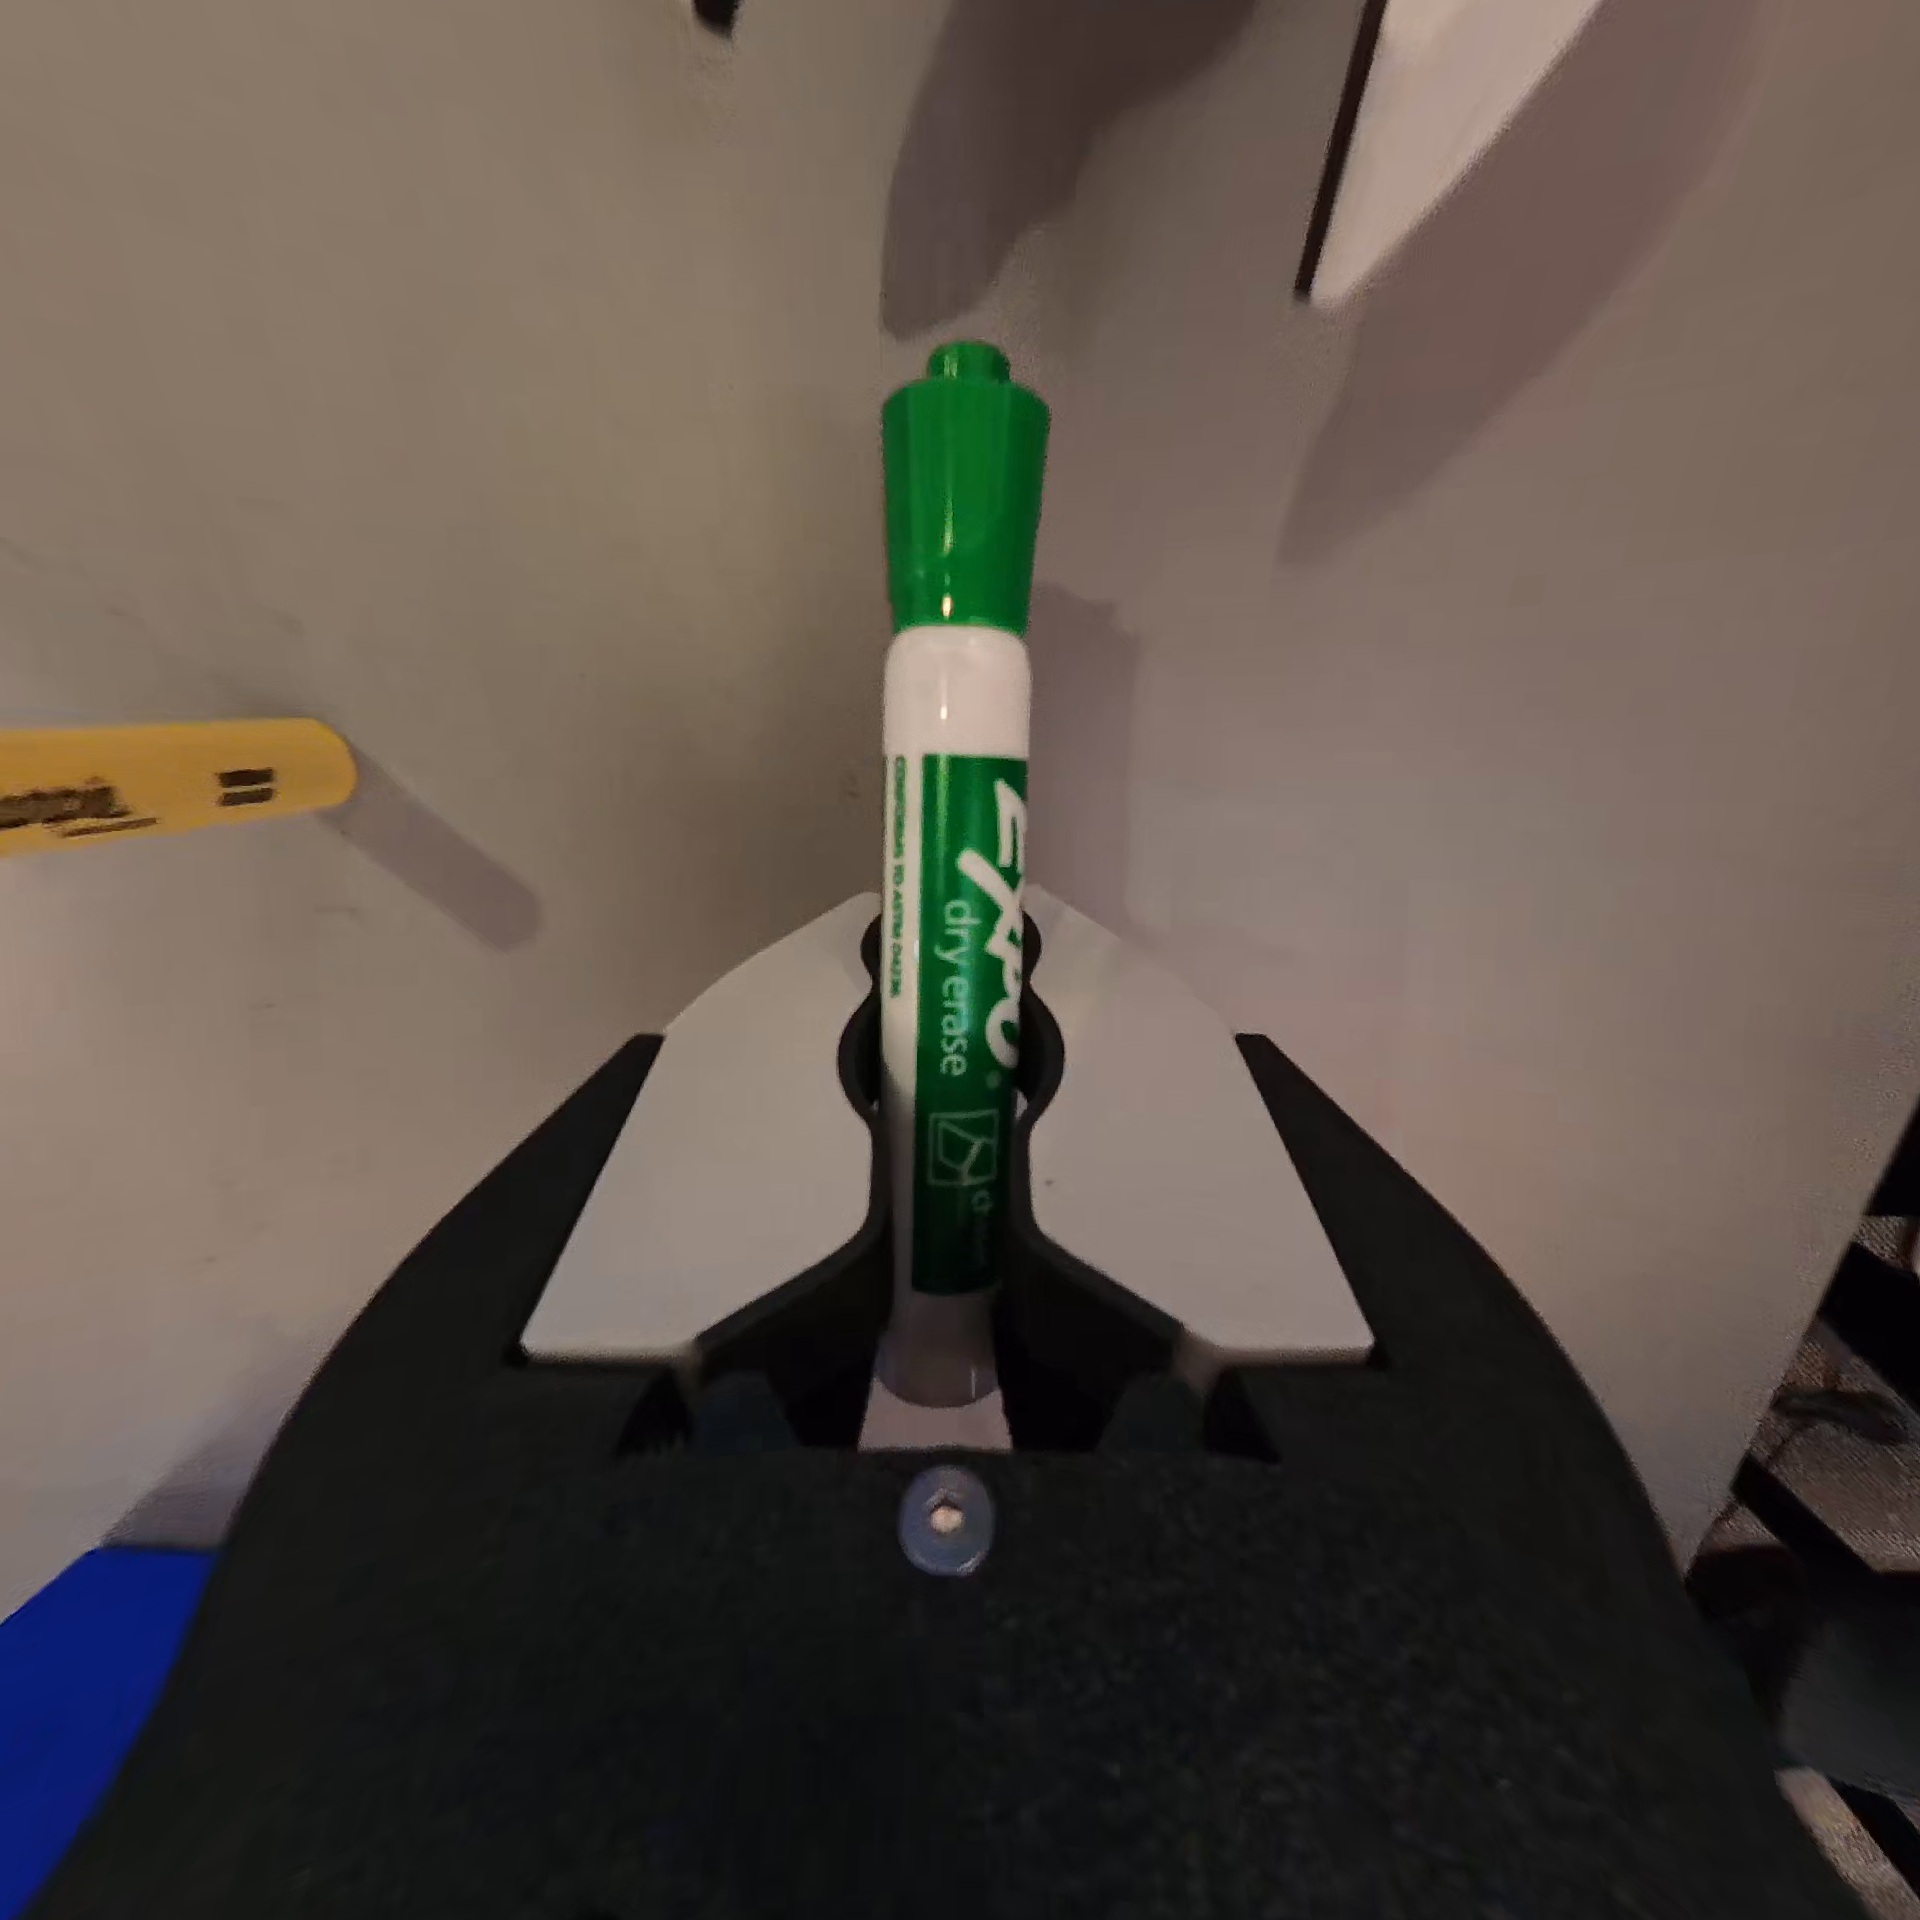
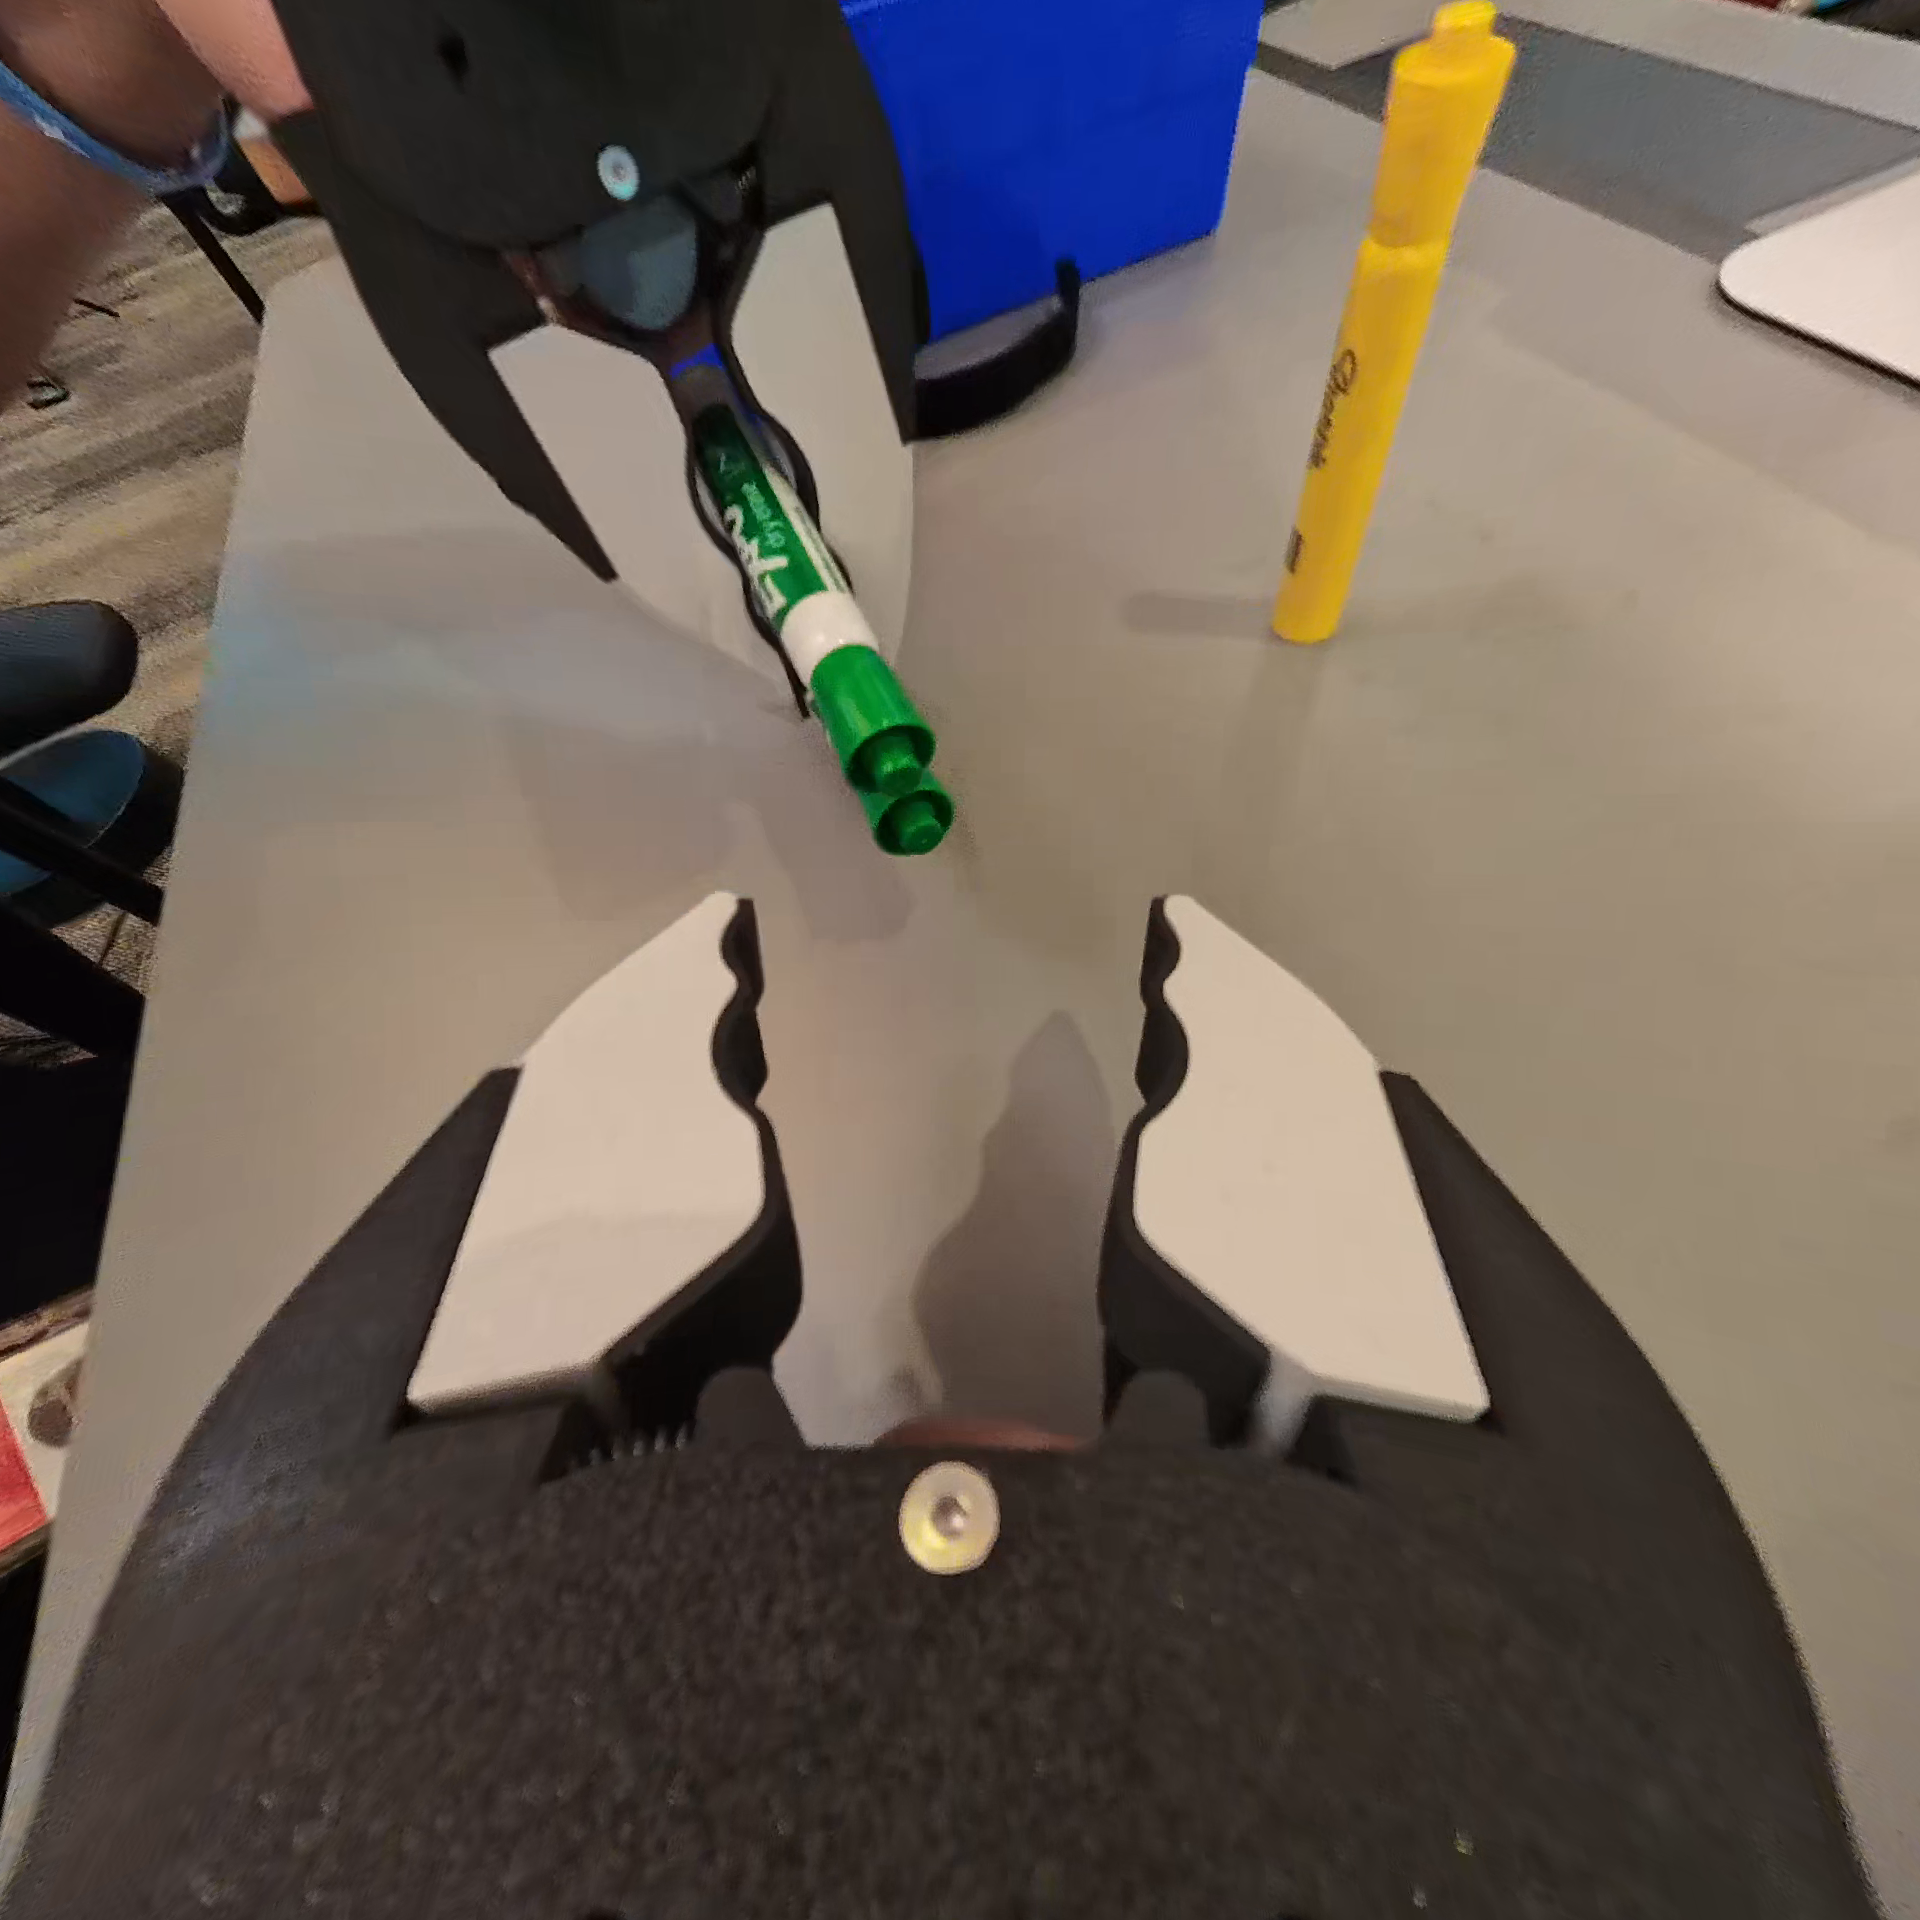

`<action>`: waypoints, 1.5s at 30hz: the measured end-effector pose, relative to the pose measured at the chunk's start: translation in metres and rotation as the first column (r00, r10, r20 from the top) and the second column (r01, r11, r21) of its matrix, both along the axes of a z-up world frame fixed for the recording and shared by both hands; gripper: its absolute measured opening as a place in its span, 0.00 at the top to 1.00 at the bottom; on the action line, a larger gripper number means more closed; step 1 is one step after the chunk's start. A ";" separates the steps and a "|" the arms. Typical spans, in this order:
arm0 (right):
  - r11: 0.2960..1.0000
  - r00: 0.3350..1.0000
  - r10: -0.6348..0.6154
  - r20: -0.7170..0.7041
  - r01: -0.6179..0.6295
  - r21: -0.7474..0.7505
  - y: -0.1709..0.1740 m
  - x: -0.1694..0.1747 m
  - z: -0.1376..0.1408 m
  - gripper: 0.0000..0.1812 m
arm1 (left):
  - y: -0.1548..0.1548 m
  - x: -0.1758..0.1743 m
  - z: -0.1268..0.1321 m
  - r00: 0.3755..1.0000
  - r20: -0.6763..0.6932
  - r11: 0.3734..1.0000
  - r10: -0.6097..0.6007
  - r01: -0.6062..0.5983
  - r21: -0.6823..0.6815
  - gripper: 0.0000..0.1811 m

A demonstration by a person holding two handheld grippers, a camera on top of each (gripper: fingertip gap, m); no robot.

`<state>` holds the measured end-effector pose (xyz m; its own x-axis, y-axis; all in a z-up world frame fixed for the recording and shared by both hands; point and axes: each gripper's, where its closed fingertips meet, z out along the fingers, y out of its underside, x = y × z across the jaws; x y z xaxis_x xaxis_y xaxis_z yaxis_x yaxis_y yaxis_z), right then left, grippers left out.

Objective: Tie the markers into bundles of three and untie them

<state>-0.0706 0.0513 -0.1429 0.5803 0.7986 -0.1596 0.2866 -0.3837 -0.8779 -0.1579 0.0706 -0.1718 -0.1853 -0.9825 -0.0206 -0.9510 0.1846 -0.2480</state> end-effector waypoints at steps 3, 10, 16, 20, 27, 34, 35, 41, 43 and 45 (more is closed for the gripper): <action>1.000 0.999 -0.002 0.038 0.002 0.009 0.001 0.000 -0.004 0.67 | 0.001 -0.001 -0.016 0.999 -0.053 1.000 -0.008 0.009 0.006 0.90; 0.988 0.976 0.059 0.208 -0.087 0.127 -0.002 -0.024 -0.013 0.77 | -0.005 0.007 -0.026 0.998 -0.056 0.999 -0.038 0.038 -0.016 0.90; 0.981 0.966 0.093 0.241 -0.131 0.144 0.005 -0.041 -0.013 0.86 | -0.006 0.009 -0.026 0.996 -0.072 0.999 -0.051 0.052 0.000 0.90; 0.982 0.963 0.113 0.246 -0.147 0.122 0.008 -0.044 -0.016 0.90 | -0.005 0.010 -0.026 0.996 -0.075 0.999 -0.051 0.052 0.005 0.90; 0.977 0.950 0.136 0.281 -0.176 0.121 0.006 -0.045 -0.018 0.91 | -0.006 0.008 -0.026 0.994 -0.088 0.998 -0.057 0.058 0.013 0.90; 0.978 0.929 0.147 0.340 -0.188 0.091 0.007 -0.045 -0.019 0.91 | -0.005 0.007 -0.026 0.993 -0.107 0.998 -0.054 0.057 0.025 0.90; 0.978 0.928 0.146 0.344 -0.187 0.090 0.007 -0.045 -0.018 0.91 | -0.005 0.007 -0.026 0.992 -0.110 0.998 -0.055 0.058 0.029 0.90; 0.981 0.930 0.142 0.338 -0.178 0.076 0.006 -0.044 -0.017 0.91 | -0.005 0.007 -0.026 0.991 -0.119 0.998 -0.056 0.060 0.033 0.90; 0.983 0.933 0.133 0.333 -0.166 0.073 0.008 -0.045 -0.019 0.91 | -0.004 0.007 -0.026 0.991 -0.120 0.998 -0.053 0.057 0.033 0.90; 0.984 0.938 0.136 0.319 -0.166 0.068 0.008 -0.046 -0.020 0.91 | -0.004 0.007 -0.026 0.991 -0.120 0.998 -0.051 0.055 0.034 0.89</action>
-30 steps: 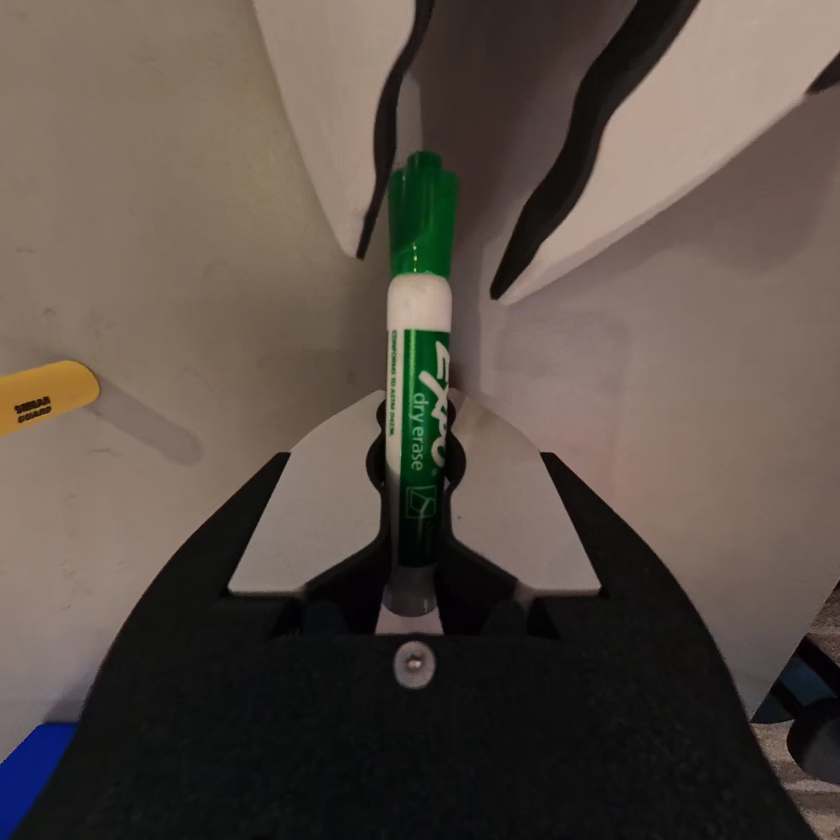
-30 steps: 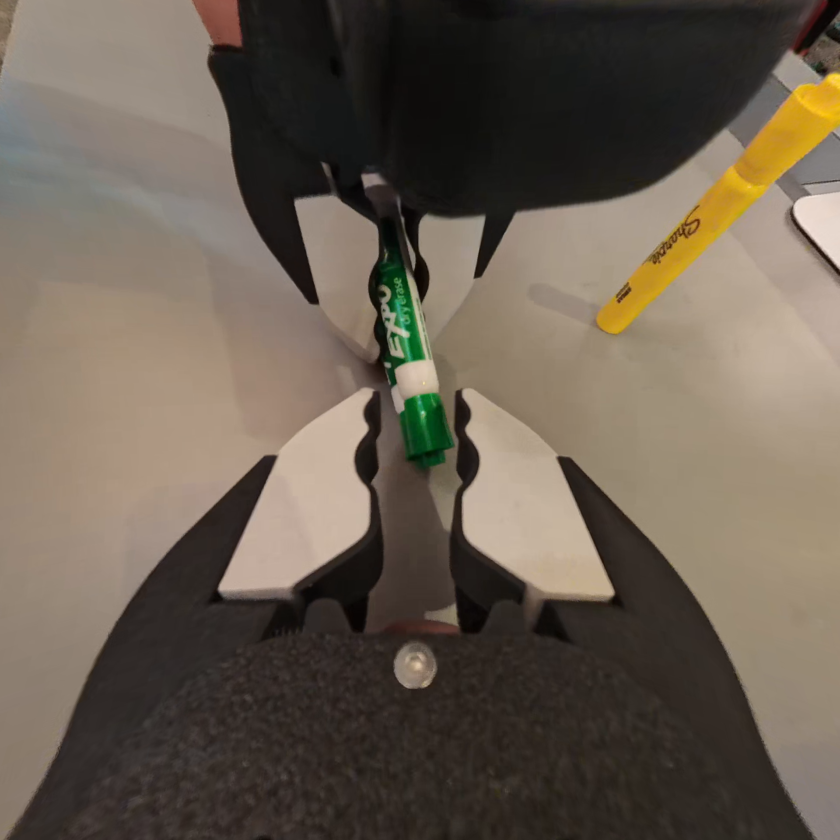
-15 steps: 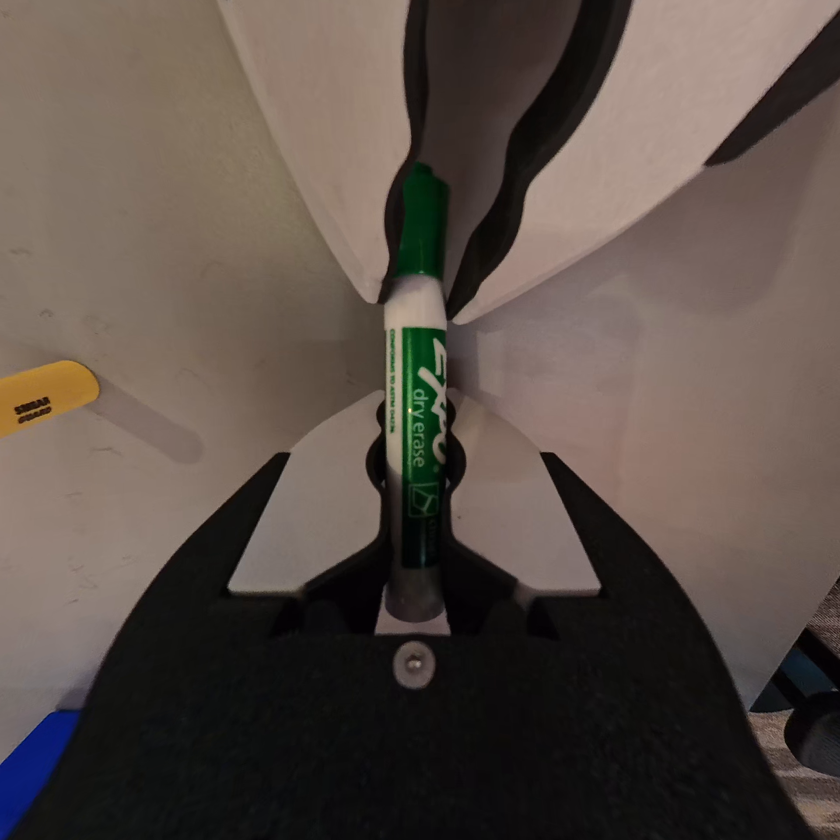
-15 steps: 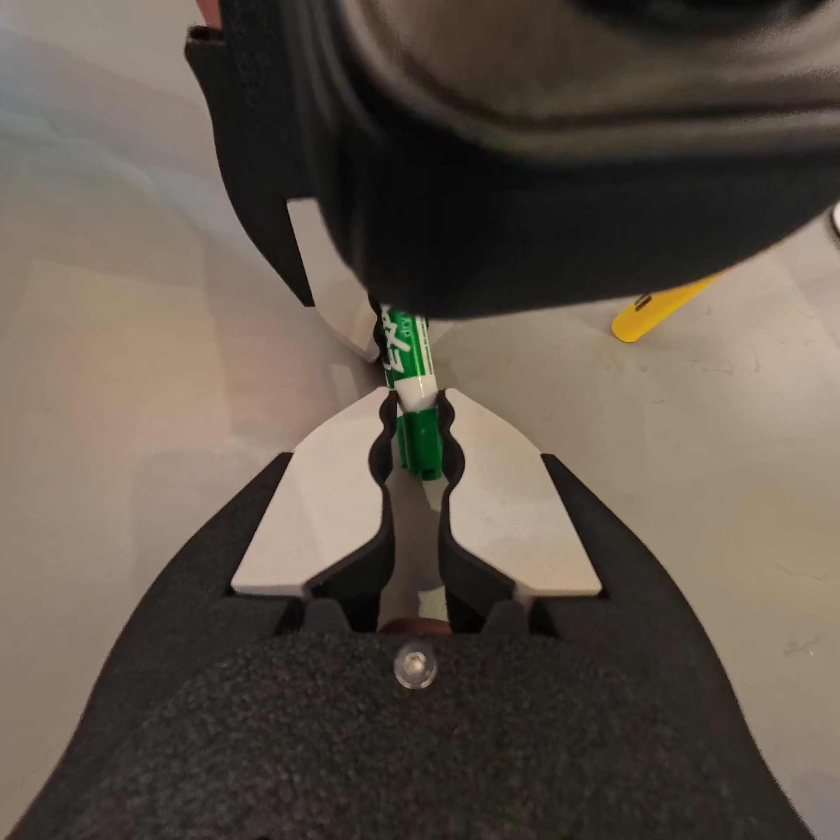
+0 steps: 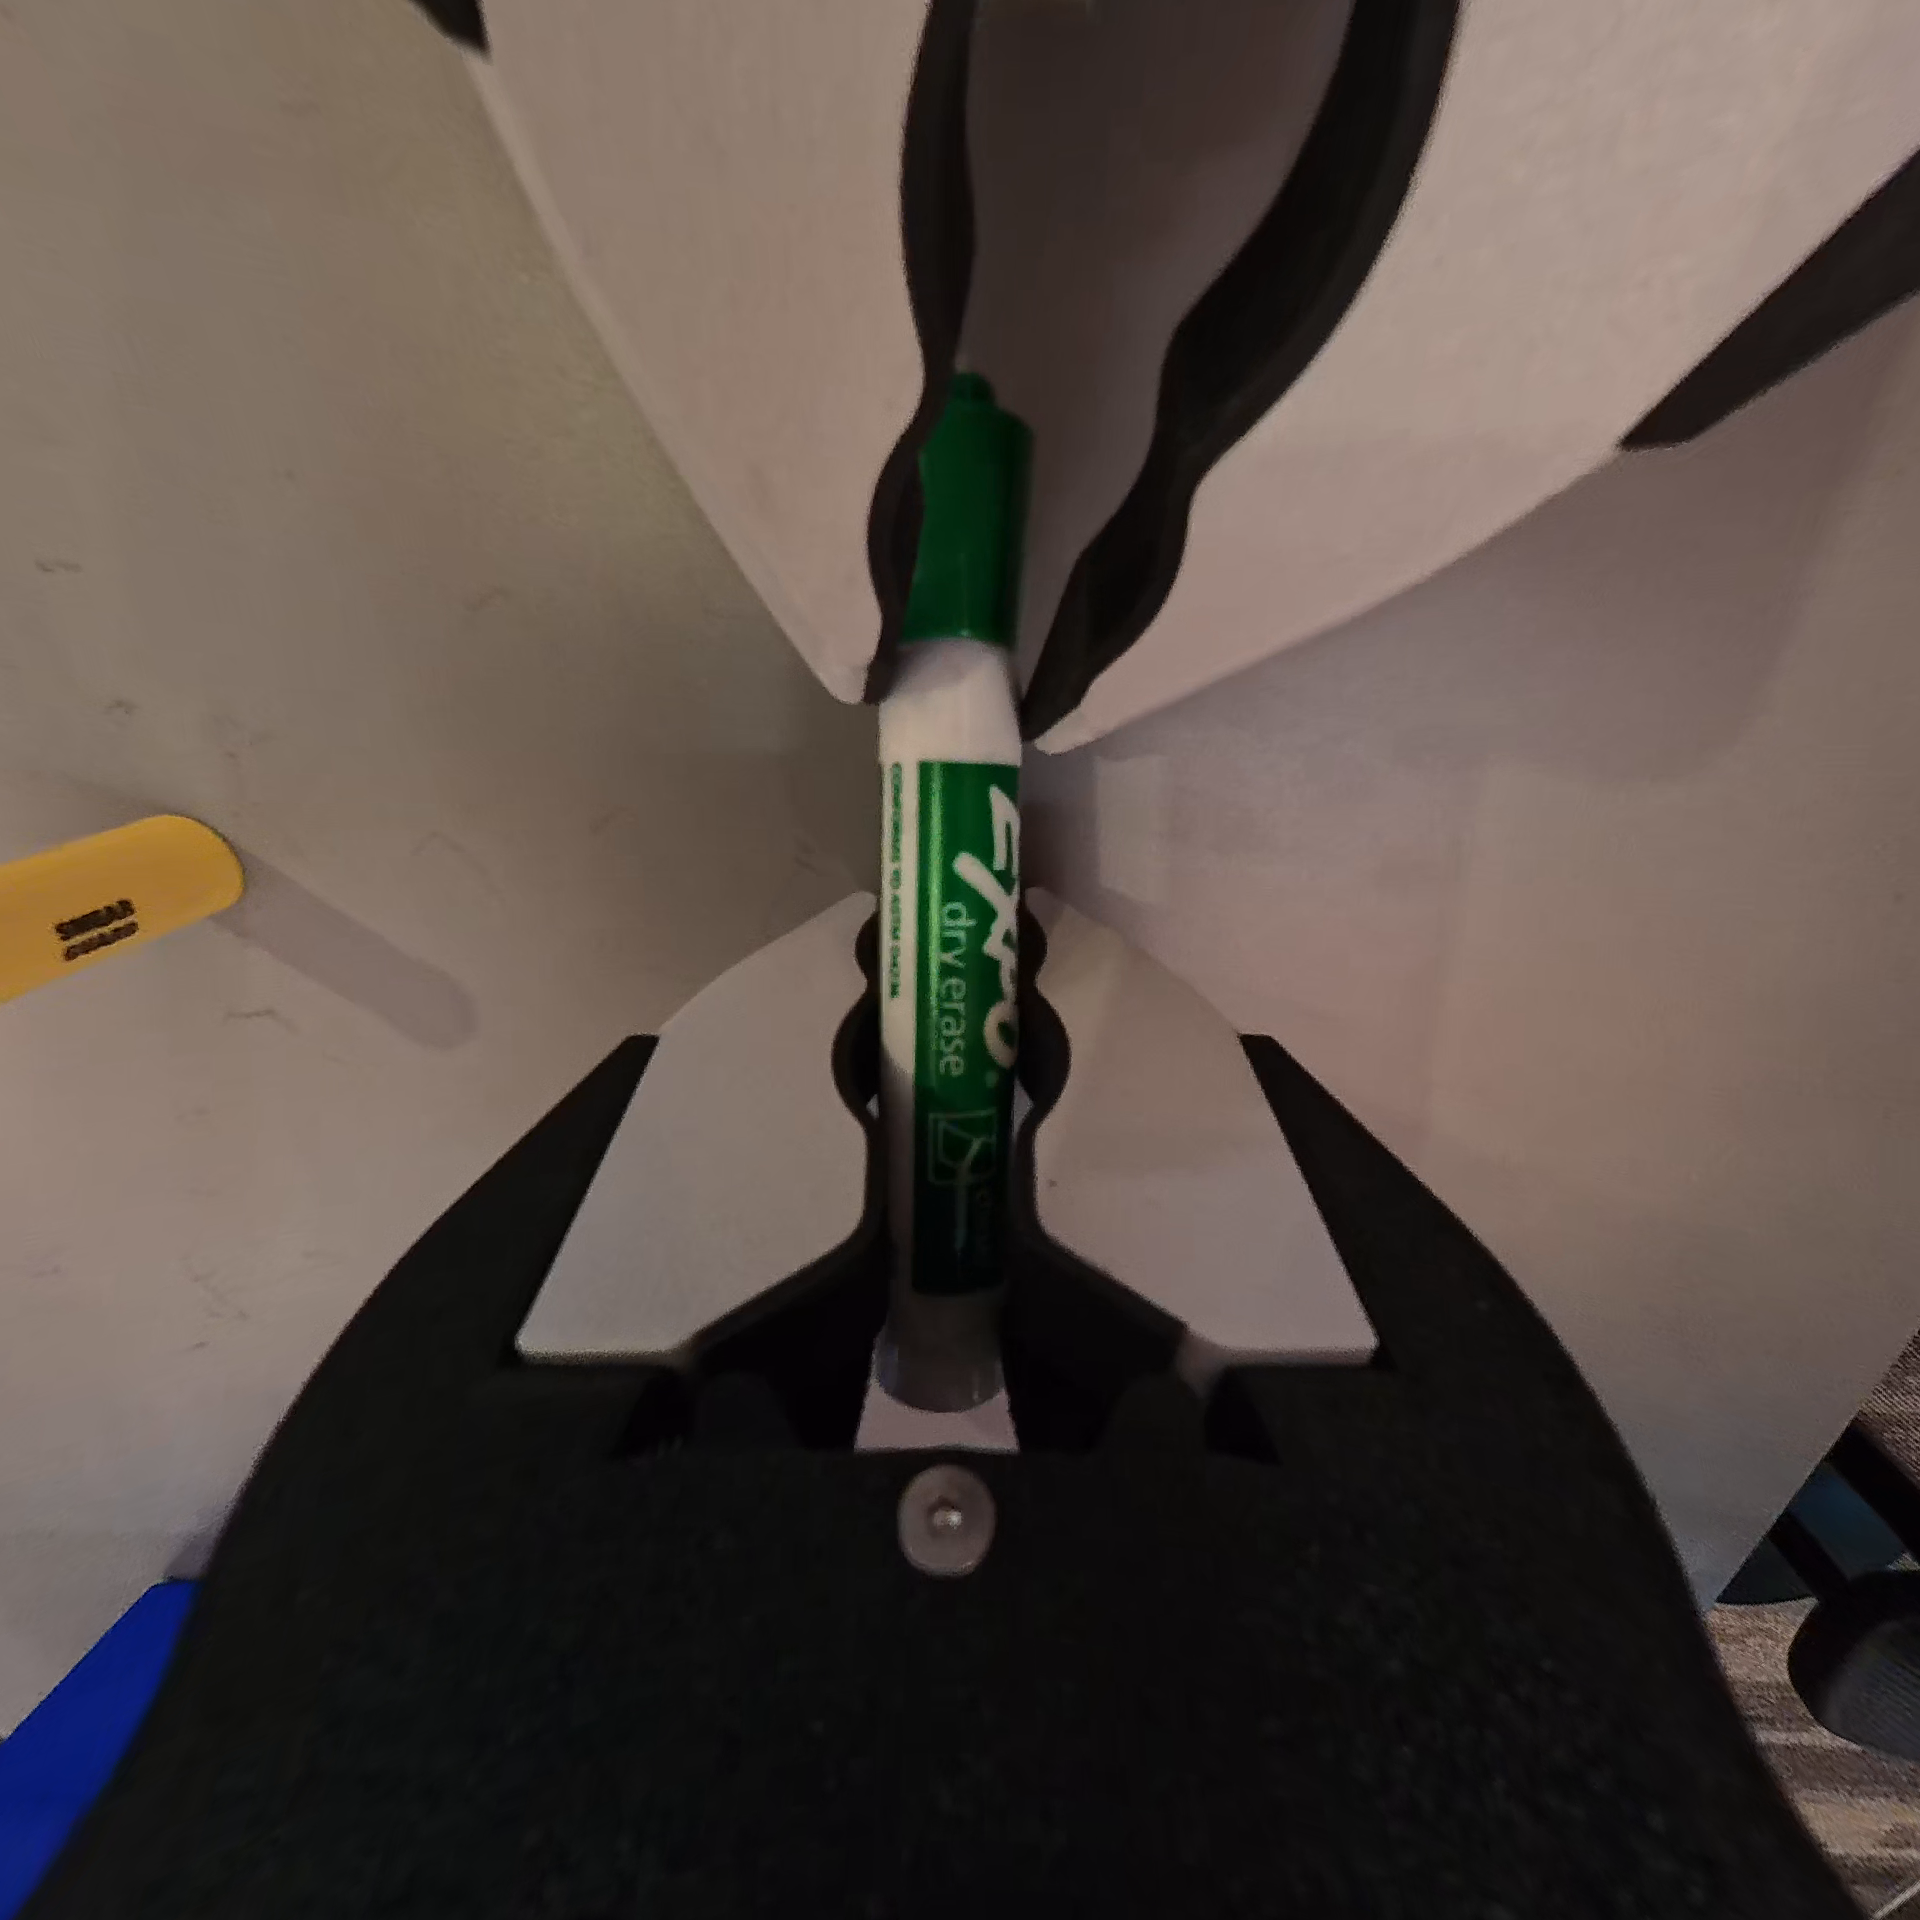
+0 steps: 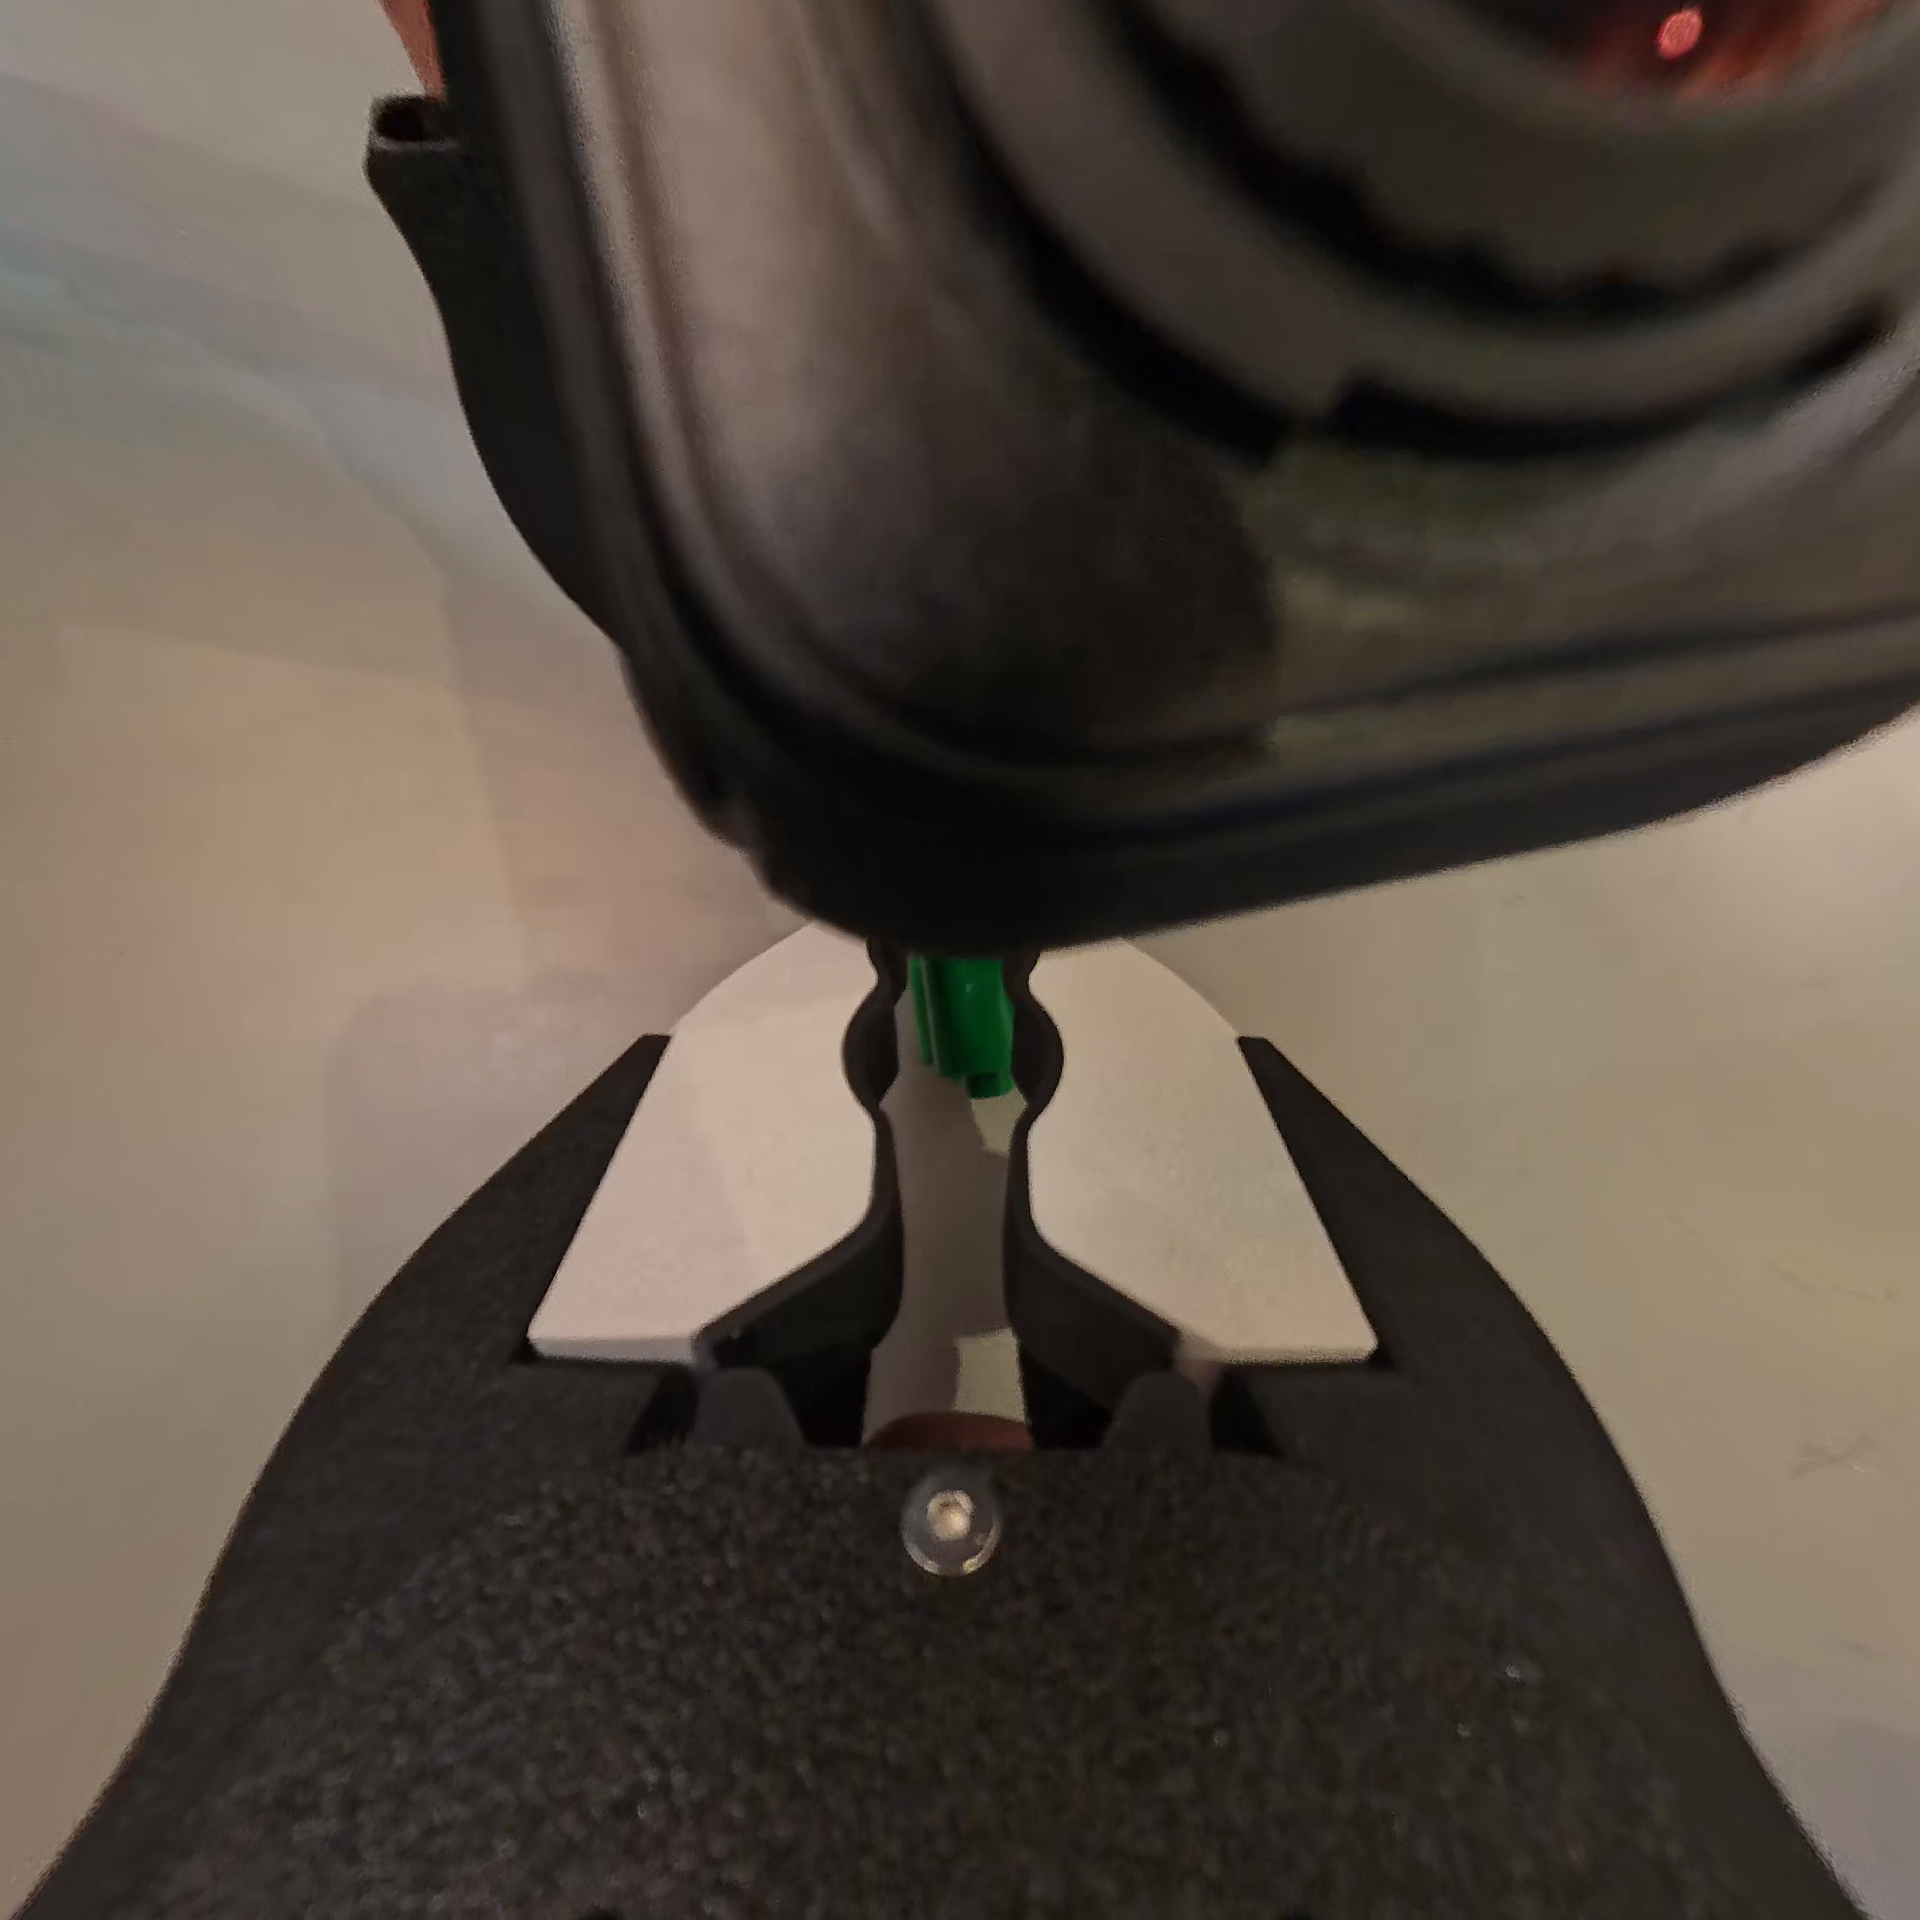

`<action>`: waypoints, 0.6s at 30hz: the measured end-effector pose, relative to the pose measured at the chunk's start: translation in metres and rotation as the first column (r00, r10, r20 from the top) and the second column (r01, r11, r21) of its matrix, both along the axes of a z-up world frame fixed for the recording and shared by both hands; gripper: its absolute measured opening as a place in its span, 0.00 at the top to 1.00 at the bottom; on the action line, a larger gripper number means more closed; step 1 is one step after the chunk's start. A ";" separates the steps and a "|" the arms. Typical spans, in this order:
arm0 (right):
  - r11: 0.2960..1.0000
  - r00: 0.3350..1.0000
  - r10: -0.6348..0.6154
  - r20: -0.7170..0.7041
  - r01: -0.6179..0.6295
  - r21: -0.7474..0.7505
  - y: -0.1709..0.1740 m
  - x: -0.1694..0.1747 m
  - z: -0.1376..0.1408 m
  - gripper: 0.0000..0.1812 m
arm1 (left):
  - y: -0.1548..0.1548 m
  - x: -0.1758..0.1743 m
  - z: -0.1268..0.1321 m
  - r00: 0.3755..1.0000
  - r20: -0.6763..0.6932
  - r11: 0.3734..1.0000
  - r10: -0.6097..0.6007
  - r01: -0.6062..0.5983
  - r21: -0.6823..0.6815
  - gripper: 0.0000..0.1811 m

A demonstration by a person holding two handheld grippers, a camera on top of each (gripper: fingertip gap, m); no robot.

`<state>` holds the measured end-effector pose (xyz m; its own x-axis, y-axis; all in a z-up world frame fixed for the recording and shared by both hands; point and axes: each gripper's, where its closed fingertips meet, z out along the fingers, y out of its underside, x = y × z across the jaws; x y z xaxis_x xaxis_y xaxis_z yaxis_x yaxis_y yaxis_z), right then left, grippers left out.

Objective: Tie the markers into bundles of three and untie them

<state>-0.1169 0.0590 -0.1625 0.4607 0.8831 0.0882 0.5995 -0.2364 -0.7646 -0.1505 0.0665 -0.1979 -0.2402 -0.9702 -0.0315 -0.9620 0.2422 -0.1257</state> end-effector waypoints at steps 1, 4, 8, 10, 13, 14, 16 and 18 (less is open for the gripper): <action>1.000 1.000 -0.003 -0.001 0.003 -0.002 0.001 0.000 0.000 0.91 | 0.000 0.000 0.000 1.000 0.001 1.000 0.001 -0.001 0.002 0.89; 1.000 1.000 -0.001 0.008 0.001 0.002 0.001 0.000 -0.001 0.91 | 0.001 0.000 0.000 1.000 0.004 1.000 0.004 -0.004 0.004 0.88; 1.000 1.000 0.005 -0.007 -0.005 -0.007 0.001 -0.001 -0.001 0.91 | 0.001 0.000 0.000 1.000 0.010 1.000 0.003 -0.003 0.005 0.88; 1.000 1.000 0.001 0.005 -0.001 -0.008 0.002 0.000 -0.003 0.91 | 0.000 0.000 0.000 1.000 0.010 1.000 0.001 -0.001 0.005 0.88; 1.000 1.000 0.012 -0.005 -0.012 -0.007 0.001 -0.001 -0.001 0.91 | -0.003 0.000 0.000 1.000 0.009 1.000 -0.001 0.001 -0.014 0.86; 1.000 1.000 0.014 -0.010 -0.014 -0.009 0.000 -0.001 -0.001 0.91 | -0.003 0.000 0.000 1.000 0.010 1.000 -0.001 0.002 -0.015 0.86; 1.000 0.999 0.025 -0.025 -0.025 -0.015 -0.002 -0.003 0.000 0.91 | -0.003 0.000 0.000 1.000 0.011 1.000 -0.001 0.001 -0.018 0.87; 0.999 0.998 0.028 -0.055 -0.029 -0.024 -0.003 -0.005 0.001 0.91 | -0.004 0.000 0.000 1.000 0.017 1.000 0.002 -0.002 -0.022 0.87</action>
